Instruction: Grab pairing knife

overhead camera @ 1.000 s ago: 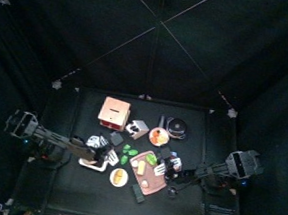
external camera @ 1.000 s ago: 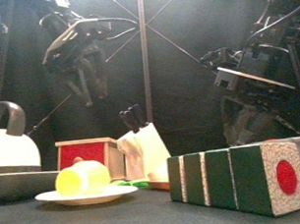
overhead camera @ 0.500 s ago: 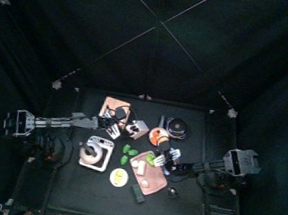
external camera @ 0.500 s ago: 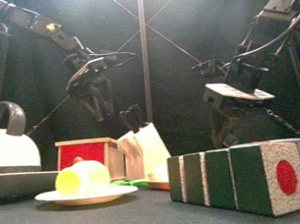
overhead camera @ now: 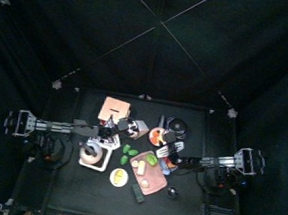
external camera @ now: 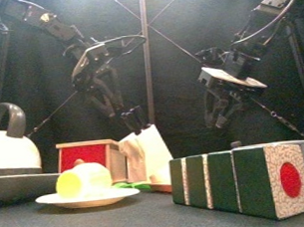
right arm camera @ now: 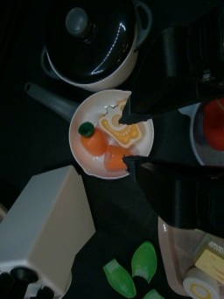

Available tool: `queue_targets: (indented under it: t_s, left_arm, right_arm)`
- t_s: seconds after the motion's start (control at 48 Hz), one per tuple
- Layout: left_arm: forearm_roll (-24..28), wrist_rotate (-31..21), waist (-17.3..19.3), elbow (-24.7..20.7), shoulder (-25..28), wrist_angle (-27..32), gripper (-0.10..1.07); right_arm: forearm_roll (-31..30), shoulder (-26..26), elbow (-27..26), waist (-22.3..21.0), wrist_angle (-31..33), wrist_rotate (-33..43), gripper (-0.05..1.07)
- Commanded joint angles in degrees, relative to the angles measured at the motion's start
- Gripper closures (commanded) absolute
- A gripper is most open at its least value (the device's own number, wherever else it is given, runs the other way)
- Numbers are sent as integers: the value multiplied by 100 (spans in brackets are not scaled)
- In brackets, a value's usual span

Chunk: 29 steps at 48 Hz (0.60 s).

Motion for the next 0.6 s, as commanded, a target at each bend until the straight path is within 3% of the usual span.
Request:
queue_targets:
  t_s: [0.0, 0.167, 0.458, 0.583]
  left_arm:
    - [-9, -220, -44, -88, 0, -272, 11]
    - [413, -686, -26, -141, 185, -334, 11]
    - [1521, -1459, -62, -475, 483, 633, 11]
    - [2048, -1881, -123, -580, 545, 773, 11]
  right_arm:
    - [-114, -44, -105, -18, 18, -18, 28]
    - [-97, -44, -53, -18, 18, -18, 28]
    - [-44, -62, 9, -26, 18, -18, 28]
    - [-26, -62, 18, -26, 18, -26, 28]
